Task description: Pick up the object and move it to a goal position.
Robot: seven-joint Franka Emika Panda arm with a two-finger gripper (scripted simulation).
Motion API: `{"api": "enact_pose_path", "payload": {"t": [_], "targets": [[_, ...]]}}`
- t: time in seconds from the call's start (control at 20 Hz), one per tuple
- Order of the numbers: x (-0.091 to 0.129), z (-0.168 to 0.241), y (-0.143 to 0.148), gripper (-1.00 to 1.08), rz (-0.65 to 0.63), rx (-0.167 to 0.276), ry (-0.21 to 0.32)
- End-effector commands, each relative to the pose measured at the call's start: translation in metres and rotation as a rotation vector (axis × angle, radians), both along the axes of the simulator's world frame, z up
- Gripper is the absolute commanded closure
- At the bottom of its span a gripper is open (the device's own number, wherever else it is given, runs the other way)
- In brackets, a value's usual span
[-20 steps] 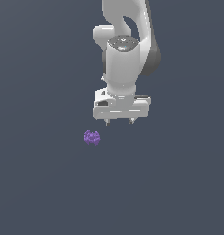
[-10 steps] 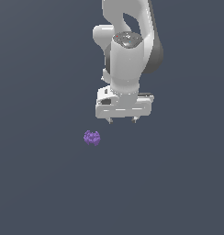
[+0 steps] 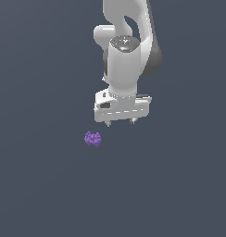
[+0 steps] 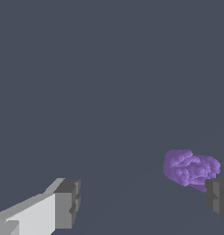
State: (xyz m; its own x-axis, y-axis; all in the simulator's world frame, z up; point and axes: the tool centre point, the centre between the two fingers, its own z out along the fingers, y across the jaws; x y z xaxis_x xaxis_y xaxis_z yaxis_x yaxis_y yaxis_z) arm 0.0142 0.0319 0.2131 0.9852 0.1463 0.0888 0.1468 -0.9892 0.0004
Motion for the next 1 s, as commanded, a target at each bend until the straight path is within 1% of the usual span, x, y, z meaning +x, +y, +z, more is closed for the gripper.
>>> {"api": "enact_pose_path", "payload": {"t": [0.0,0.95], "targets": [[0.000,-0.003,-0.004,-0.92,0.037,-0.005,0.002],[-0.002,-0.038,-0.051,-0.92,0.449,-0.047,0.029]]}}
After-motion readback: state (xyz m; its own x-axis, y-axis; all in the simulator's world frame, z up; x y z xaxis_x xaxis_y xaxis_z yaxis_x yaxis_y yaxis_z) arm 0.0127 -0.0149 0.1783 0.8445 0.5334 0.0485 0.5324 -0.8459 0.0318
